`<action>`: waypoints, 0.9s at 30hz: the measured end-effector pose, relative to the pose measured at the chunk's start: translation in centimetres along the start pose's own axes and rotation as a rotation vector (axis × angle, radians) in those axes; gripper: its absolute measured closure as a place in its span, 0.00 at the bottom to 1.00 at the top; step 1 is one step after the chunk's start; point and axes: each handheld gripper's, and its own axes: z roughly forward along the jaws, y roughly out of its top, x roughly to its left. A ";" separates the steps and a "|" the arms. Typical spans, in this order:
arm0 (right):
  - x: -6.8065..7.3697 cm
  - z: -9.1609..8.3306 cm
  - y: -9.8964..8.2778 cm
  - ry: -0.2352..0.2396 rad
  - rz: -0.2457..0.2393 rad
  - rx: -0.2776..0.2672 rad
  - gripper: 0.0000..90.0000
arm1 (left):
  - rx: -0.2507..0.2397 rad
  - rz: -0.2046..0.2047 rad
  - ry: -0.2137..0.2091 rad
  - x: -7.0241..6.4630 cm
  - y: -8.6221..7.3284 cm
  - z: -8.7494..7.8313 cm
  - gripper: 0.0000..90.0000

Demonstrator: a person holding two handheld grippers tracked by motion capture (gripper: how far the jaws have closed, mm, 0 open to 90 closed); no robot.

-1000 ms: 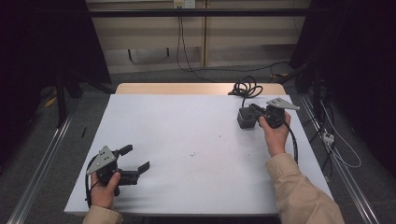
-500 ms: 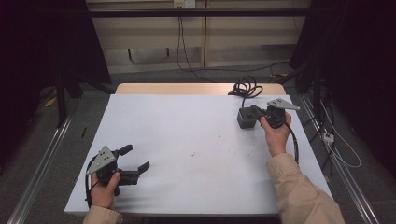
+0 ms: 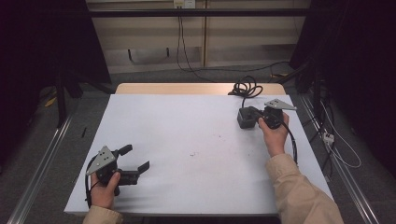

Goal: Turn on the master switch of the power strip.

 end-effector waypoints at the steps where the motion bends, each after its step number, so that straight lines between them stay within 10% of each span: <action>1: 0.0 0.0 0.0 0.001 -0.004 0.002 1.00 | 0.000 0.001 0.000 0.0 0.0 0.0 0.04; 27: -0.2 0.2 -0.8 -0.008 -0.021 0.034 1.00 | 0.005 -0.002 0.007 -0.1 0.0 0.0 0.03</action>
